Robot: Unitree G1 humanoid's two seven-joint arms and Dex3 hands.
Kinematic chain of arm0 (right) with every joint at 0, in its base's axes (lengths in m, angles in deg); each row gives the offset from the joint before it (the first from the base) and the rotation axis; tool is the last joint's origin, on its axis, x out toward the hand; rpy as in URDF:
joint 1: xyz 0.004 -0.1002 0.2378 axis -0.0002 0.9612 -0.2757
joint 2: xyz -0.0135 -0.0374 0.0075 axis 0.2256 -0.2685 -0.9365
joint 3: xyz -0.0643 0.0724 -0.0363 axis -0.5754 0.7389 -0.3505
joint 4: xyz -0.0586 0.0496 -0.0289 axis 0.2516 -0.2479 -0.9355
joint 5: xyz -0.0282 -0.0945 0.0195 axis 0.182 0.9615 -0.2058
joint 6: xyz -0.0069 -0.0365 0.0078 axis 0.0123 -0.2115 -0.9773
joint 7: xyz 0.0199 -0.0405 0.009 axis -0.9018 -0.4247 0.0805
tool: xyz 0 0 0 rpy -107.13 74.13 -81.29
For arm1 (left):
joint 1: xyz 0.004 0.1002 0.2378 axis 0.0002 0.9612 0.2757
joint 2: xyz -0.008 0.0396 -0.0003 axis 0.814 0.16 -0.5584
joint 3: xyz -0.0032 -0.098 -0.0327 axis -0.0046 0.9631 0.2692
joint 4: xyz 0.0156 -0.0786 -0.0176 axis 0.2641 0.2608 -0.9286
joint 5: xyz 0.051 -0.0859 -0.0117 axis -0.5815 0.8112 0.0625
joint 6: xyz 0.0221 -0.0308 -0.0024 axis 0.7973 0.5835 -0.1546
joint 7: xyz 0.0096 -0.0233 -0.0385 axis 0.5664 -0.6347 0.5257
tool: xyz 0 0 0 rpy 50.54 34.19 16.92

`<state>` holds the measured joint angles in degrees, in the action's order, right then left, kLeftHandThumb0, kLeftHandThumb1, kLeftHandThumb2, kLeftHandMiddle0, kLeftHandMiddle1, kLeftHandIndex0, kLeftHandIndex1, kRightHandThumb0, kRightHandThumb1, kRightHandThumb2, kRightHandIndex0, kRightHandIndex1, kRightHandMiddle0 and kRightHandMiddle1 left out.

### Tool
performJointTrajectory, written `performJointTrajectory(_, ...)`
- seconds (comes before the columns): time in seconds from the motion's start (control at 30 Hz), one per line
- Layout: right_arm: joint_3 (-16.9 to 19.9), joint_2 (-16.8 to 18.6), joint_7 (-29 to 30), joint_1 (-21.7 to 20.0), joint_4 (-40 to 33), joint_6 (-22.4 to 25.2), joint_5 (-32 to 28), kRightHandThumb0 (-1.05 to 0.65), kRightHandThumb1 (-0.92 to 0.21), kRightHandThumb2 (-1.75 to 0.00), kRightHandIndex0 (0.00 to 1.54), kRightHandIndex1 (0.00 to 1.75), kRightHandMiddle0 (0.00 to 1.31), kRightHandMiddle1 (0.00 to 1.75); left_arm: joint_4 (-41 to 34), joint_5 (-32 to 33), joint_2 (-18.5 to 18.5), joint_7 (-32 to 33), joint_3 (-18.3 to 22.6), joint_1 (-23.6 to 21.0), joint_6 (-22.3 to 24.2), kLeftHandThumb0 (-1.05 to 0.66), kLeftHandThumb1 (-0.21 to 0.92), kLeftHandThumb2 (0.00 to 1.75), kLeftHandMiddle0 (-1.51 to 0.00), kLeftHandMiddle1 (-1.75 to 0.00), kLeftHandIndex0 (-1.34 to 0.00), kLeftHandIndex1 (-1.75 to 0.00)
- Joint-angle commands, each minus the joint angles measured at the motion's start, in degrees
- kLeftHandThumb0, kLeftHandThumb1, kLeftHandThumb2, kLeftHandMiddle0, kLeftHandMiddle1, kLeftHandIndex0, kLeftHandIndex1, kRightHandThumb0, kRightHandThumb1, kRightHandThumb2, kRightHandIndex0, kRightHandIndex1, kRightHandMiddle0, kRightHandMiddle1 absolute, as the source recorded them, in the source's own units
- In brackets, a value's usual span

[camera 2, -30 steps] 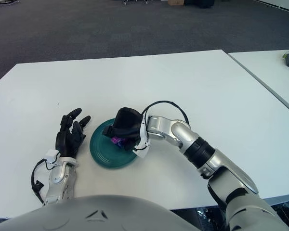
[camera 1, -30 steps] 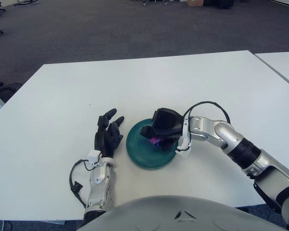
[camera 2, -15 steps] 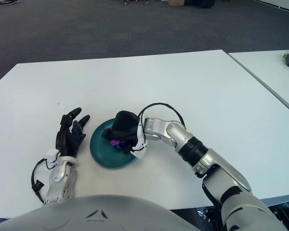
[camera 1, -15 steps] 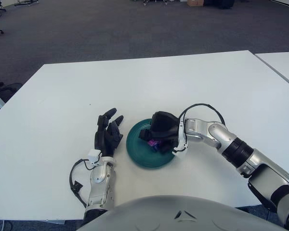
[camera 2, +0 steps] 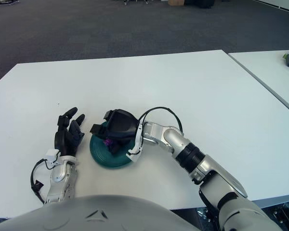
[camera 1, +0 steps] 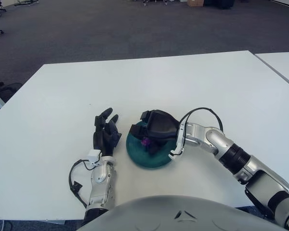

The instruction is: Put the gum into the plate.

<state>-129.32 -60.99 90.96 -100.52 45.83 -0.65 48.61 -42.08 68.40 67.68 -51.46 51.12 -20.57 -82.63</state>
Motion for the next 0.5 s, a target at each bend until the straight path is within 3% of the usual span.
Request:
performJointTrajectory(0.0, 1.60, -2.64, -2.87, -1.13, -1.38, -0.12, -0.01, -0.91, -0.92, -0.88, 0.23, 0.59, 0.01, 0.77, 2.04, 0.25, -4.32, 1.63, 0.73, 0.76, 0.12, -0.71, 0.92, 0.93, -0.29, -0.43, 0.00, -0.97)
performJointTrajectory(0.07, 2.18, -4.58, -4.96, -1.25, -1.54, -1.11, -1.39, -0.97, -0.92, -0.92, 0.17, 0.26, 0.00, 0.56, 1.52, 1.61, -4.31, 0.83, 0.54, 1.28, -0.18, -0.73, 0.92, 0.97, -0.29, -0.28, 0.00, -0.89)
performJointTrajectory(0.17, 2.73, -5.65, -7.16, -1.15, -1.86, -2.02, -2.86, -1.02, -0.92, -0.94, 0.12, 0.09, 0.00, 0.38, -0.31, 6.95, -4.20, -3.05, 0.26, 2.59, 0.00, -0.77, 0.92, 1.00, -0.27, -0.16, 0.00, -0.78)
performJointTrajectory(0.33, 3.49, -5.84, -8.54, -0.90, -2.08, -2.94, -4.38, -1.04, -0.92, -0.96, 0.04, 0.02, 0.00, 0.18, -2.47, 13.82, -3.87, -7.22, 0.45, 3.51, 2.16, -0.84, 0.92, 1.03, -0.21, -0.05, 0.00, -0.58)
performJointTrajectory(0.47, 4.38, -5.37, -8.21, -0.11, -1.26, -3.08, -6.34, -1.05, -0.92, -0.95, 0.01, 0.00, 0.00, 0.08, -3.02, 15.65, -2.95, -8.74, 0.84, 3.67, 3.45, -0.86, 0.92, 1.03, -0.18, -0.02, 0.00, -0.47)
